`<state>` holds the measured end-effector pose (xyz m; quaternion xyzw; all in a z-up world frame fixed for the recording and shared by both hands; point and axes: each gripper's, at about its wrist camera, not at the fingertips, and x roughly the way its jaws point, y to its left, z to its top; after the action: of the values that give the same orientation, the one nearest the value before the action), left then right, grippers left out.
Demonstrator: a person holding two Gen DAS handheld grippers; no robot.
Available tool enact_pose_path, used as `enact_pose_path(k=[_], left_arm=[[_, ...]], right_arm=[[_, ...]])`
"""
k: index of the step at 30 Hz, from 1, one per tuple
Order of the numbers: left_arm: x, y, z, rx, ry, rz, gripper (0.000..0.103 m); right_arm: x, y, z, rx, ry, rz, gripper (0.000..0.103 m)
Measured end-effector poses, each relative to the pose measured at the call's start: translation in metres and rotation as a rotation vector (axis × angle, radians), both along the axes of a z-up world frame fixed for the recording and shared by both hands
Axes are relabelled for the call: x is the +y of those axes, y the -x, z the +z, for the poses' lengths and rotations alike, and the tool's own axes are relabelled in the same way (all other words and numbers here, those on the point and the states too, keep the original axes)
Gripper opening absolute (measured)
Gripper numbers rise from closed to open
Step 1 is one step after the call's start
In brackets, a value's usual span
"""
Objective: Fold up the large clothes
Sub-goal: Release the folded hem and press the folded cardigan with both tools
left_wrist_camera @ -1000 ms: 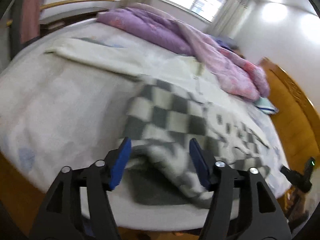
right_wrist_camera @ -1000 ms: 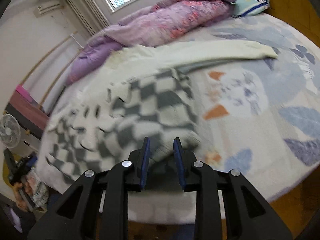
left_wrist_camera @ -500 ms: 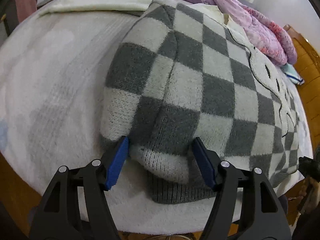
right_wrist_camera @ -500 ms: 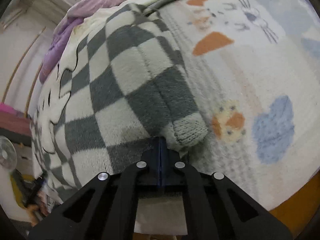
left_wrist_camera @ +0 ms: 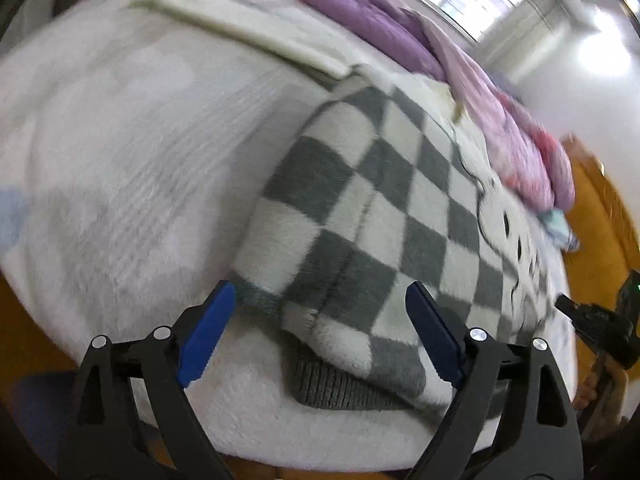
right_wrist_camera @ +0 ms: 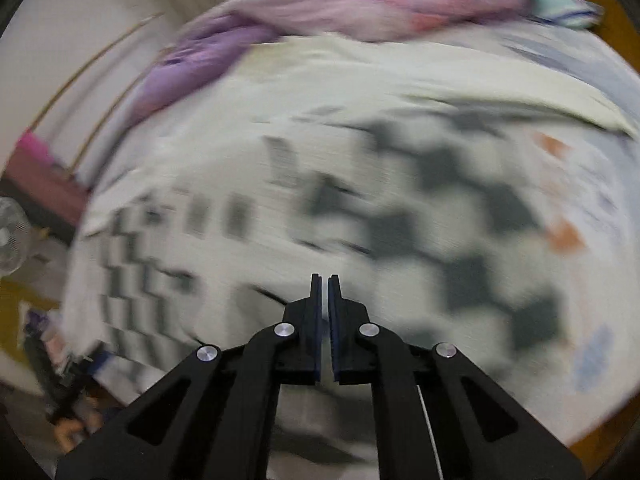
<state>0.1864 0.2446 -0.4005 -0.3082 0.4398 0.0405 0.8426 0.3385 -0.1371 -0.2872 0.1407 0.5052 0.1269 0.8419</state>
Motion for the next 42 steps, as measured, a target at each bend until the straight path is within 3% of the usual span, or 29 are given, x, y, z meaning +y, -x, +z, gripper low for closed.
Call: enact_pose_path(k=[4,7,10,14,19,23,25,29,34,37,39,40,42], left_arm=[[0.003,-0.001,-0.025,0.064,0.073,-0.008,0.087],[0.002,0.003,-0.036,0.069,0.084,-0.021,0.087],[-0.001,0.001,-0.038,0.053,0.075,-0.044,0.09],[-0.002,-0.002,-0.039,0.059,0.088,-0.05,0.092],[0.0,-0.006,-0.037,0.062,0.127,-0.043,0.092],[0.002,-0.005,-0.037,0.056,0.159,-0.045,0.092],[0.0,-0.006,-0.038,0.056,0.167,-0.039,0.092],[-0.001,-0.002,-0.04,0.062,0.169,-0.024,0.092],[-0.012,0.002,-0.039,0.076,0.183,-0.026,0.092],[-0.019,0.005,-0.039,0.07,0.18,-0.031,0.092],[-0.023,0.005,-0.039,0.069,0.158,-0.032,0.091],[-0.024,0.005,-0.039,0.069,0.153,-0.024,0.09],[-0.024,0.005,-0.039,0.095,0.133,0.01,0.073]], right_arm=[[0.051,-0.057,-0.011,0.051,-0.031,0.042,0.002],[0.073,-0.091,-0.025,0.065,0.077,0.029,0.002],[0.083,-0.106,-0.057,0.144,0.127,0.012,0.0],[0.075,-0.102,-0.067,0.134,0.111,0.007,0.0],[0.06,-0.059,-0.053,0.167,0.044,0.014,0.0],[0.051,0.003,-0.049,0.202,0.032,0.065,0.0],[0.039,0.018,-0.06,0.253,-0.034,0.037,0.0],[0.026,0.029,-0.083,0.233,-0.117,0.005,0.0],[0.027,0.063,-0.073,0.221,-0.056,0.019,0.0],[0.026,0.084,-0.088,0.252,-0.065,0.015,0.0],[0.023,0.098,-0.094,0.199,-0.07,0.011,0.0],[0.023,0.098,-0.098,0.195,-0.078,-0.001,0.0],[0.025,0.094,-0.102,0.191,-0.072,0.003,0.0]])
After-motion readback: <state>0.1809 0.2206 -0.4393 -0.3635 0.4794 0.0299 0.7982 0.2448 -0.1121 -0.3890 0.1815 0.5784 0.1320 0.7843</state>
